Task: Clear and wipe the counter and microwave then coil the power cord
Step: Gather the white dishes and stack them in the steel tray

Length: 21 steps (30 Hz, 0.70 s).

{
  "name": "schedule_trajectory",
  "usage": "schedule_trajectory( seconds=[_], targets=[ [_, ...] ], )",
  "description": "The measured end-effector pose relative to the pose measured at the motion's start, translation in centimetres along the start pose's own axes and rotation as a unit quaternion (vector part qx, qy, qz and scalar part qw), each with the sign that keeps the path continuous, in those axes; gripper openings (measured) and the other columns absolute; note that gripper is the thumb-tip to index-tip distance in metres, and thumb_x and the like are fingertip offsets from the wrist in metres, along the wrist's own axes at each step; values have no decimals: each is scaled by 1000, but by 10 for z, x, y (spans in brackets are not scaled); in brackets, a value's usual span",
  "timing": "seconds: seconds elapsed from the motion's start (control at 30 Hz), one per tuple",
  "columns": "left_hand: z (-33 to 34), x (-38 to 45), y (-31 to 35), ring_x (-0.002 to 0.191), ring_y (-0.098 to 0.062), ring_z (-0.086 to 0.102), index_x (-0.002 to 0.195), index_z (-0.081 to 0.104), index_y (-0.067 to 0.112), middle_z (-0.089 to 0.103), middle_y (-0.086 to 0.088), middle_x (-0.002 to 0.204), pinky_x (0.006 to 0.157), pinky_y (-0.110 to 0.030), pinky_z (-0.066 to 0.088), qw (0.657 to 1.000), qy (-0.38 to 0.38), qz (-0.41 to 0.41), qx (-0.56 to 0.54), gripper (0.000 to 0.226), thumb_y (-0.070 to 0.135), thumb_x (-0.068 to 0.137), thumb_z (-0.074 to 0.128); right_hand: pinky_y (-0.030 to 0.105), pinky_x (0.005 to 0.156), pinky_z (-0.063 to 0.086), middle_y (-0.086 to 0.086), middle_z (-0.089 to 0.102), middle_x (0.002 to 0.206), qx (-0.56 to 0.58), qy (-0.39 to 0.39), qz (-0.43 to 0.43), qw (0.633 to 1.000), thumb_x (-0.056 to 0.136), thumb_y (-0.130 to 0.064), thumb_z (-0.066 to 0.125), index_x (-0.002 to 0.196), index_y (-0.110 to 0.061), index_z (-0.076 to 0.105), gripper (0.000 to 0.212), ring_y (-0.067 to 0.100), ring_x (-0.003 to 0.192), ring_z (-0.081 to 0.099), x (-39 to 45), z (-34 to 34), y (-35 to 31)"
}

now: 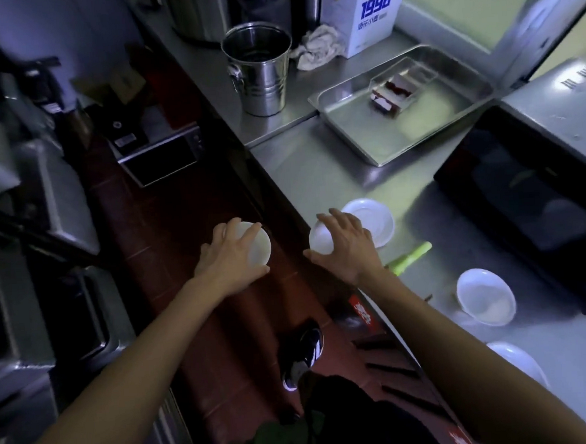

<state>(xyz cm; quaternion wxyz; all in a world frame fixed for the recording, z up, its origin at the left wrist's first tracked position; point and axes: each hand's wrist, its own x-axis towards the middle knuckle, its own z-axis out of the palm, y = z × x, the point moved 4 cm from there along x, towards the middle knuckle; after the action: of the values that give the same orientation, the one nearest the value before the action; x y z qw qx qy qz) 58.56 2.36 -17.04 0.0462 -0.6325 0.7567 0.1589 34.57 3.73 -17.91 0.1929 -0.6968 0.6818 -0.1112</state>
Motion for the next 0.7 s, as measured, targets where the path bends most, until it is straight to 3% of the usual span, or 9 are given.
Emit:
schedule_trajectory(
  seconds=[0.3,0.47,0.7],
  targets=[
    [-46,94,-22,143,-27,12,151,19,41,9,2,158,105,-56,34,1000,7,-18,5,95,67,74,67,52,113,33,2,33,159,17,18,-24,999,79,-67,64,150,-30,38,84,28,146,26,117,-19,-8],
    [-66,150,-2,141,-26,13,149,23,41,12,2,156,104,-54,34,1000,14,16,1,91,65,73,68,47,113,33,2,36,158,25,50,-8,998,79,-64,68,148,-29,41,82,28,144,29,157,-44,5],
    [-79,241,25,142,-28,14,141,27,43,14,0,154,103,-55,34,996,-4,91,-9,83,62,72,69,50,113,33,0,34,158,18,79,58,995,80,-64,68,149,-29,39,82,27,145,29,201,-67,39]
  ],
)
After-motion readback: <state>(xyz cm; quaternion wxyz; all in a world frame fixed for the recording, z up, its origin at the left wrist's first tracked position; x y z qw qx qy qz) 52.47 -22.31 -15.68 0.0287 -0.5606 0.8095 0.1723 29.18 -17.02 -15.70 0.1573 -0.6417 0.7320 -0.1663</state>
